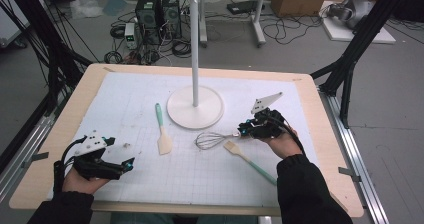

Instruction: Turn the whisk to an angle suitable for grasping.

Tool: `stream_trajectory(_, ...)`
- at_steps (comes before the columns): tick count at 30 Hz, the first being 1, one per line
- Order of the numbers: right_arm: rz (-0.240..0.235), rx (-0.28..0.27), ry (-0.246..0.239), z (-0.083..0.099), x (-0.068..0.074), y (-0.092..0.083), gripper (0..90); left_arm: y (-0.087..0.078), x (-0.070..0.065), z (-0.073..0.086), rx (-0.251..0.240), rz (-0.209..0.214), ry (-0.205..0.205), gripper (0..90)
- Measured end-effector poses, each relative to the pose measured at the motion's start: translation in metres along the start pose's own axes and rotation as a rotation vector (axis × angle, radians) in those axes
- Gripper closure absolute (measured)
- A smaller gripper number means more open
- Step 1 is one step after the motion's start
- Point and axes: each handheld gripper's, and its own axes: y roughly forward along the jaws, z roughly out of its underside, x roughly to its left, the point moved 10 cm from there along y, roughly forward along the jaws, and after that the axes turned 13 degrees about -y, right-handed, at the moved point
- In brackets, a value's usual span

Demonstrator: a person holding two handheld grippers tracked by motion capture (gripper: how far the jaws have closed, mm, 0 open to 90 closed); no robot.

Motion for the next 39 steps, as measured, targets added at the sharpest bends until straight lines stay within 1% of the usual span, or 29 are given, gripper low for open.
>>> stream_trajectory(4, -0.001, 0.005, 0.009, 0.005, -0.002, 0.003, 81.9, 0.0, 0.0, 0.0, -0.002, 0.0, -0.002, 2.6)
stream_trajectory(6, -0.003, 0.009, 0.016, 0.008, -0.004, 0.004, 85.7, 0.0, 0.0, 0.0, -0.001, 0.0, -0.001, 2.5)
stream_trajectory(7, -0.002, 0.013, 0.011, 0.01, -0.006, 0.004, 87.2, 0.0, 0.0, 0.0, 0.0, 0.001, 0.0, 2.6)
stream_trajectory(9, 0.005, 0.017, 0.028, 0.014, -0.01, 0.005, 89.1, 0.0, 0.0, 0.0, -0.004, 0.0, -0.004, 2.6)
stream_trajectory(12, 0.017, 0.019, 0.037, 0.017, -0.016, 0.008, 89.2, 0.001, 0.0, 0.0, -0.002, 0.001, -0.002, 2.6)
stream_trajectory(14, 0.028, 0.026, 0.033, 0.022, -0.022, 0.011, 89.2, 0.001, 0.0, 0.0, -0.002, 0.001, -0.002, 2.6)
stream_trajectory(17, 0.042, 0.047, 0.04, 0.029, -0.029, 0.017, 89.2, 0.0, 0.001, 0.0, -0.001, 0.0, -0.002, 2.6)
stream_trajectory(20, 0.049, 0.072, 0.034, 0.036, -0.034, 0.021, 89.2, 0.0, 0.001, 0.0, 0.0, 0.001, -0.001, 2.6)
stream_trajectory(21, 0.053, 0.081, 0.046, 0.038, -0.035, 0.023, 89.2, 0.001, 0.001, 0.0, 0.001, 0.001, 0.0, 2.6)
stream_trajectory(25, 0.07, 0.116, 0.058, 0.048, -0.042, 0.028, 89.2, 0.001, 0.001, 0.0, -0.002, 0.001, -0.002, 2.6)
stream_trajectory(26, 0.079, 0.124, 0.072, 0.05, -0.044, 0.028, 89.3, 0.0, 0.001, 0.0, -0.003, 0.001, -0.002, 2.6)
stream_trajectory(27, 0.083, 0.123, 0.064, 0.051, -0.046, 0.029, 89.2, 0.0, 0.001, 0.0, -0.003, 0.0, -0.002, 2.6)
stream_trajectory(28, 0.086, 0.132, 0.074, 0.052, -0.046, 0.03, 89.3, 0.0, 0.001, 0.0, -0.003, 0.001, -0.002, 2.6)
stream_trajectory(29, 0.09, 0.134, 0.067, 0.054, -0.048, 0.03, 89.3, 0.0, 0.001, 0.0, -0.003, 0.001, -0.002, 2.6)
stream_trajectory(30, 0.086, 0.142, 0.081, 0.055, -0.047, 0.031, 89.2, 0.0, 0.001, 0.0, -0.003, 0.002, -0.002, 2.6)
stream_trajectory(32, 0.088, 0.139, 0.089, 0.057, -0.049, 0.031, 89.3, 0.0, 0.001, 0.0, -0.003, 0.002, -0.002, 2.6)
stream_trajectory(38, 0.103, 0.153, 0.102, 0.062, -0.052, 0.029, 89.3, 0.001, 0.001, 0.0, -0.003, 0.002, -0.002, 2.6)
stream_trajectory(39, 0.101, 0.153, 0.097, 0.063, -0.053, 0.03, 89.4, 0.001, 0.001, 0.0, -0.002, 0.002, -0.001, 2.6)
